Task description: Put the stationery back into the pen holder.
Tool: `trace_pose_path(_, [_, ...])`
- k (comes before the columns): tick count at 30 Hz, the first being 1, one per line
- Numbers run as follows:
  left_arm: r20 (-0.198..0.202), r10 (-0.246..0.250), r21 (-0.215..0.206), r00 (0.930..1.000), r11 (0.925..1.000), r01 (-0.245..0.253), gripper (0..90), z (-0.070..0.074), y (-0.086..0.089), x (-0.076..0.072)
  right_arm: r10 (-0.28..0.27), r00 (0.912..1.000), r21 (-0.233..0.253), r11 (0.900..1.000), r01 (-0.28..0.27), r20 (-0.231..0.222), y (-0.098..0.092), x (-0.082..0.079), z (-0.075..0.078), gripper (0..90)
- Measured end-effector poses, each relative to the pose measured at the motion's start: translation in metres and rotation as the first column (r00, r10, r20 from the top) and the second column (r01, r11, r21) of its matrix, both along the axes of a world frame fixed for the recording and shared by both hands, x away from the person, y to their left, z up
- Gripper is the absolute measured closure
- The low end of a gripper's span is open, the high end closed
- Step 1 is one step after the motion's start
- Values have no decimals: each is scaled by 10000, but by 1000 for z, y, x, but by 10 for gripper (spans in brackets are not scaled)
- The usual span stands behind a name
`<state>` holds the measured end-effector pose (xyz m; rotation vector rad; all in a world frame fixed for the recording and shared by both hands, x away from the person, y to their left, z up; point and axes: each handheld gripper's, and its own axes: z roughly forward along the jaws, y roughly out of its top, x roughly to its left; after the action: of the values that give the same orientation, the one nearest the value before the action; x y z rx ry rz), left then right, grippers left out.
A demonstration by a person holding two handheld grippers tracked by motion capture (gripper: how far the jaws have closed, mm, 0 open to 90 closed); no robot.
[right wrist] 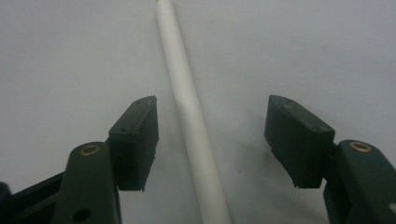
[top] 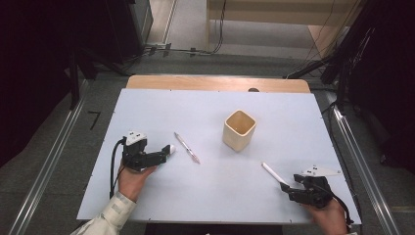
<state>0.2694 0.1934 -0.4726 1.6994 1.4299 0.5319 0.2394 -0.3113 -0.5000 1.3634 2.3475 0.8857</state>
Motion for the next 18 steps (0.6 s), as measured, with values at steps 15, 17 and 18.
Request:
trace_pose_path(15, [-4, 46, -81, 10000, 10000, -46, 104, 1, 2, 0, 43, 10000, -202, 9998, -42, 52, 0, -4, -1, 459])
trace_pose_path(17, [9, 42, -87, 10000, 10000, -42, 104, 1, 2, -1, 52, 10000, -243, 9997, -50, 50, 0, -4, -1, 475])
trace_pose_path(18, [16, 41, -81, 10000, 10000, -41, 104, 1, 2, -1, 56, 10000, -268, 9996, -54, 72, 0, -4, -2, 486])
